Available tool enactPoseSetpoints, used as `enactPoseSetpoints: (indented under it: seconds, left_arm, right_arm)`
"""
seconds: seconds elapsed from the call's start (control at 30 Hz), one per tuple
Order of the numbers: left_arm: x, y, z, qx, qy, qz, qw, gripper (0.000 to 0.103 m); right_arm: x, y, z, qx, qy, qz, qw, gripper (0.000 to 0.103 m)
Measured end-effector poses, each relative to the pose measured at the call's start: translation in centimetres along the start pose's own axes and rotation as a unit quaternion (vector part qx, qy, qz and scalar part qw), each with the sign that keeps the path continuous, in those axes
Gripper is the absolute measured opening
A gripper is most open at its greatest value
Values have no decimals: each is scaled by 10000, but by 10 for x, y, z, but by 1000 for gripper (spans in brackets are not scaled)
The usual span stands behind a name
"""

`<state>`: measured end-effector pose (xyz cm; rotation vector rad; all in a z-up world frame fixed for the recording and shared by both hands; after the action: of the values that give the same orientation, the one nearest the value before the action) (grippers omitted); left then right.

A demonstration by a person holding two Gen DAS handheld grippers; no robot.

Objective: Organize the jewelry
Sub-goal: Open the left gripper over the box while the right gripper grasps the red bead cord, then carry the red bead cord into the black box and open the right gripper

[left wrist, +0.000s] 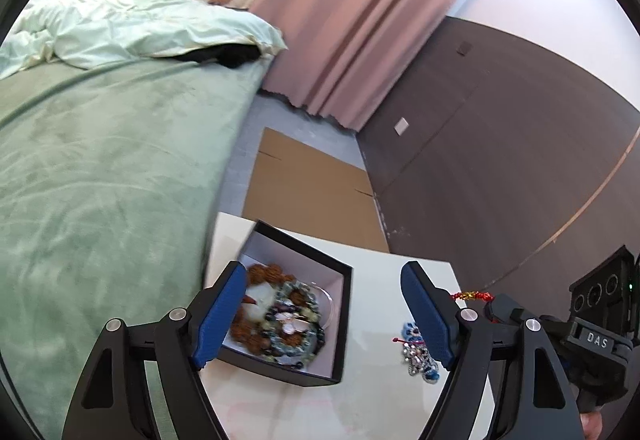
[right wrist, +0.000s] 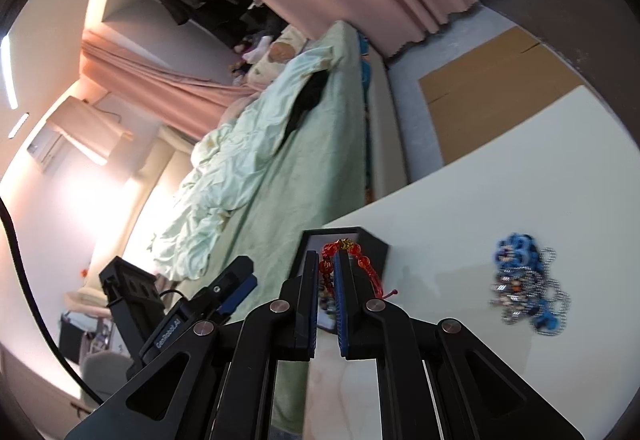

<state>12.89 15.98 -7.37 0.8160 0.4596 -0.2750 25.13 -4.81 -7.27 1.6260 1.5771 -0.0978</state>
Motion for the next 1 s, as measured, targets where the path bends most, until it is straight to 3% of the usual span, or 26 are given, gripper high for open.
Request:
enactPoseSetpoints:
  seconds: [0.37, 0.6, 0.7, 0.73, 0.77, 0.8, 1.0]
  left_arm:
    - [-19, 22, -30, -240, 275, 282, 9989, 80]
    - [-23, 33, -50, -581, 284, 439, 9969, 80]
    - [-23, 36, -55, -671, 295, 497, 9961, 80]
    - [-22, 37, -56, -692, 302, 505, 9959, 80]
    - [-22, 37, -57, -708, 305, 513, 9957, 80]
    - [-21, 37, -57, -723, 305, 521, 9956, 81]
    - [-14, 31, -47, -605, 252, 461, 9968, 84]
  right_arm:
    - [46, -7, -43, -286, 513, -265, 9979, 9]
    - [72, -11, -55, -336, 626, -353, 9968, 9]
    - [80, -13, -55, -389, 442, -388, 9975, 11]
    - [83, -13, -55, -407, 354, -449, 9975, 26]
    - [84, -13, -53, -406, 223, -455, 9979, 53]
    - [81, -12, -49, -397, 130, -369, 9984, 68]
    - [60, 1, -32, -296, -89, -148, 9994, 71]
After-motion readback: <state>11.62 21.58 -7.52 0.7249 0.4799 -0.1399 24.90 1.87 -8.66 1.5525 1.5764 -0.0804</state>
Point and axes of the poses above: each gripper's, at about its wrist camera, not at the fingertips, and x roughly the way its jaws point, z to its right, y to its top, the point moved 4 cm from there along x, roughly the way its jaws point, and after that the axes turned 8 degrees about -y, right-handed, at the moved point
